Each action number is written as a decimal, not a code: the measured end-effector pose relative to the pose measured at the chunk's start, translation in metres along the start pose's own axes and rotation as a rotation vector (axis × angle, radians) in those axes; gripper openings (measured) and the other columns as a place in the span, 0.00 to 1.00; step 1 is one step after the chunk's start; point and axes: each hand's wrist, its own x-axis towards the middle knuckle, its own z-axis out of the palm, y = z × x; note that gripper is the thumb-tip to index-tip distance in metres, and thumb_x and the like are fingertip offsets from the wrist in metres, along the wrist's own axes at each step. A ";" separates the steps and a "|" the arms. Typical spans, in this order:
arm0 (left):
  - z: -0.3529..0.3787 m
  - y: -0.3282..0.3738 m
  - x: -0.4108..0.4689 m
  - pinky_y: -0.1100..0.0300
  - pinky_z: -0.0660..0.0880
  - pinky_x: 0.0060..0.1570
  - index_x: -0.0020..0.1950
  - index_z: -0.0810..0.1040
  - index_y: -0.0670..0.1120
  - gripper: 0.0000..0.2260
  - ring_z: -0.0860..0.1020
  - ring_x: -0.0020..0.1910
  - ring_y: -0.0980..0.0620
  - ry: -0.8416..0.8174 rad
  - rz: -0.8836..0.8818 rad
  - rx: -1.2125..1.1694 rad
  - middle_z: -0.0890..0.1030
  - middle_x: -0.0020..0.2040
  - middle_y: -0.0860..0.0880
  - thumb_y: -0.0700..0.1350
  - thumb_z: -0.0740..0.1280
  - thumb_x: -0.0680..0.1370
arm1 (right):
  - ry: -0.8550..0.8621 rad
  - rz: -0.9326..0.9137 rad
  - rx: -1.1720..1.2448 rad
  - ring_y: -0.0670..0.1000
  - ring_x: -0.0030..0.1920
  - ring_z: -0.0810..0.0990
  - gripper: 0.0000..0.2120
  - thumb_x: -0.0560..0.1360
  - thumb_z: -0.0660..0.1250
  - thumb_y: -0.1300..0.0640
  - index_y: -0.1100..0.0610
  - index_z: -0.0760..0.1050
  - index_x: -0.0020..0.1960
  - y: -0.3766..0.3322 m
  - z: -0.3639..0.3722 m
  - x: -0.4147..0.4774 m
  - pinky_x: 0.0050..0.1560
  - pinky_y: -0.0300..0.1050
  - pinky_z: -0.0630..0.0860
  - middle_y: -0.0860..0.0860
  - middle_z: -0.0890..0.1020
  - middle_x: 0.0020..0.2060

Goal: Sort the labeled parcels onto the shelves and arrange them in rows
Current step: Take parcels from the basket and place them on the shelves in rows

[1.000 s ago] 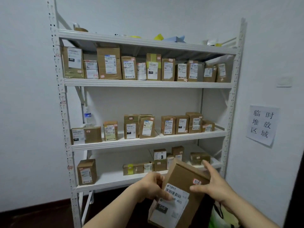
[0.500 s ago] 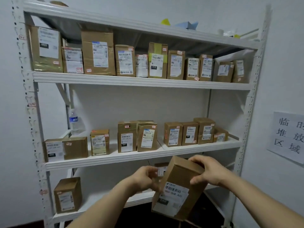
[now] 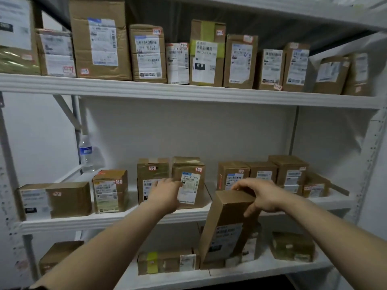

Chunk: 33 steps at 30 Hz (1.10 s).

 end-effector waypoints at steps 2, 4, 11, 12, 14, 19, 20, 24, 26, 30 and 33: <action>0.003 0.004 0.030 0.46 0.53 0.75 0.74 0.65 0.52 0.26 0.62 0.73 0.46 0.003 -0.014 0.106 0.68 0.72 0.48 0.42 0.66 0.76 | -0.009 -0.030 -0.015 0.49 0.64 0.69 0.27 0.67 0.75 0.58 0.37 0.67 0.57 0.015 -0.012 0.027 0.67 0.55 0.66 0.41 0.71 0.58; 0.007 0.009 0.058 0.45 0.48 0.75 0.75 0.62 0.52 0.27 0.58 0.75 0.47 0.018 -0.015 0.151 0.64 0.75 0.48 0.41 0.64 0.77 | -0.002 -0.060 -0.038 0.47 0.64 0.68 0.27 0.67 0.75 0.57 0.38 0.67 0.59 0.029 -0.025 0.050 0.68 0.54 0.63 0.39 0.70 0.56; 0.025 0.020 0.130 0.46 0.47 0.76 0.78 0.54 0.46 0.33 0.51 0.77 0.46 -0.020 -0.032 0.247 0.57 0.77 0.45 0.37 0.64 0.76 | -0.014 -0.099 -0.010 0.49 0.63 0.70 0.29 0.66 0.77 0.55 0.37 0.68 0.59 0.065 -0.049 0.119 0.67 0.55 0.66 0.39 0.72 0.55; 0.029 0.020 0.136 0.47 0.46 0.76 0.78 0.51 0.45 0.35 0.50 0.77 0.46 -0.028 -0.023 0.269 0.55 0.78 0.45 0.37 0.65 0.76 | -0.014 -0.099 -0.013 0.49 0.63 0.70 0.29 0.66 0.77 0.55 0.38 0.69 0.61 0.067 -0.049 0.126 0.67 0.55 0.66 0.39 0.72 0.55; 0.036 0.020 0.149 0.49 0.43 0.76 0.79 0.47 0.46 0.38 0.46 0.78 0.46 -0.031 -0.003 0.300 0.50 0.79 0.45 0.36 0.65 0.76 | -0.020 -0.107 -0.002 0.49 0.62 0.70 0.30 0.66 0.77 0.56 0.39 0.69 0.62 0.070 -0.048 0.137 0.67 0.54 0.66 0.40 0.73 0.55; 0.048 0.013 0.171 0.47 0.41 0.75 0.79 0.42 0.47 0.41 0.54 0.77 0.45 -0.044 0.052 0.394 0.56 0.77 0.44 0.42 0.67 0.76 | -0.037 -0.132 0.041 0.48 0.60 0.73 0.29 0.64 0.78 0.58 0.37 0.70 0.55 0.073 -0.046 0.161 0.66 0.55 0.69 0.40 0.76 0.55; 0.049 0.012 0.174 0.47 0.42 0.75 0.79 0.41 0.47 0.41 0.57 0.75 0.44 -0.039 0.065 0.431 0.60 0.75 0.44 0.44 0.67 0.76 | -0.046 -0.135 0.049 0.48 0.60 0.74 0.29 0.64 0.78 0.60 0.38 0.70 0.55 0.072 -0.046 0.166 0.65 0.54 0.70 0.41 0.76 0.55; 0.050 0.004 0.178 0.46 0.50 0.75 0.78 0.49 0.49 0.36 0.61 0.71 0.41 -0.022 0.114 0.493 0.63 0.70 0.41 0.46 0.68 0.76 | -0.085 -0.146 0.057 0.48 0.58 0.74 0.29 0.64 0.77 0.64 0.41 0.69 0.56 0.064 -0.045 0.184 0.61 0.48 0.73 0.43 0.75 0.54; 0.051 0.001 0.179 0.49 0.59 0.72 0.76 0.55 0.48 0.33 0.60 0.72 0.42 -0.013 0.123 0.419 0.62 0.71 0.41 0.45 0.68 0.76 | -0.088 -0.145 0.055 0.48 0.57 0.74 0.29 0.64 0.77 0.64 0.42 0.69 0.56 0.061 -0.043 0.191 0.60 0.47 0.73 0.43 0.75 0.54; 0.055 0.002 0.183 0.52 0.58 0.72 0.74 0.58 0.42 0.28 0.57 0.76 0.45 0.002 0.178 0.382 0.59 0.76 0.42 0.40 0.66 0.77 | -0.083 -0.125 0.062 0.48 0.57 0.74 0.30 0.64 0.77 0.65 0.43 0.71 0.58 0.059 -0.037 0.202 0.58 0.45 0.73 0.43 0.76 0.53; 0.055 0.002 0.187 0.54 0.64 0.68 0.70 0.62 0.42 0.24 0.65 0.71 0.46 0.011 0.174 0.394 0.66 0.71 0.44 0.38 0.66 0.76 | -0.091 -0.109 0.044 0.48 0.56 0.74 0.31 0.64 0.77 0.64 0.46 0.72 0.62 0.057 -0.036 0.209 0.57 0.45 0.74 0.43 0.75 0.54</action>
